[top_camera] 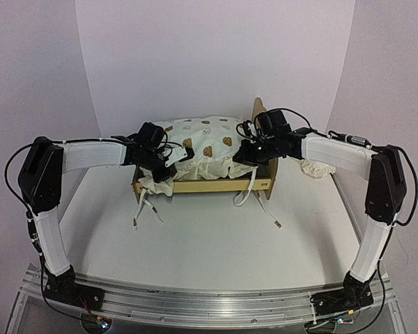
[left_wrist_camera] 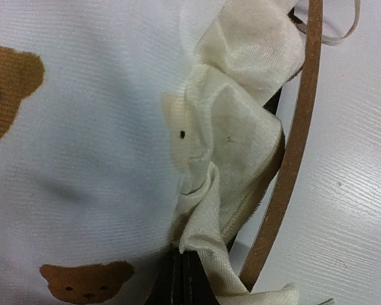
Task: Set up the pet bed
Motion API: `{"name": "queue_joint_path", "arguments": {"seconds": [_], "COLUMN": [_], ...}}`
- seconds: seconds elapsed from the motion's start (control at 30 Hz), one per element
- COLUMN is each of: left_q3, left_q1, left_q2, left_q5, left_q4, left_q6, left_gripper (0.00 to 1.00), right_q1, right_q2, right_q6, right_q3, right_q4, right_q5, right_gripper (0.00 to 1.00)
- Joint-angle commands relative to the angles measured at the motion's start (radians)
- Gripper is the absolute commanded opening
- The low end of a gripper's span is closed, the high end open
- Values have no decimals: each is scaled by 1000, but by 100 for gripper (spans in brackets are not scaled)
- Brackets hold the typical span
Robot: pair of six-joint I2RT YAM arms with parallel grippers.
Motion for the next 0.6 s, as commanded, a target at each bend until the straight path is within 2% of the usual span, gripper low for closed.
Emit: {"name": "queue_joint_path", "arguments": {"seconds": [0.0, 0.23, 0.57], "left_q3": [29, 128, 84], "left_q1": [52, 99, 122], "left_q2": [-13, -85, -215], "left_q5": [-19, 55, 156], "left_q4": [-15, -144, -199], "left_q6": [-3, -42, -91], "left_gripper": [0, 0, 0], "right_q1": [-20, -29, -32], "right_q2": [-53, -90, -171], "right_q6": [-1, -49, -77], "right_q3": [6, 4, -49], "right_q4": [18, -26, -54], "right_q5": [6, -37, -116], "right_gripper": [0, 0, 0]}}
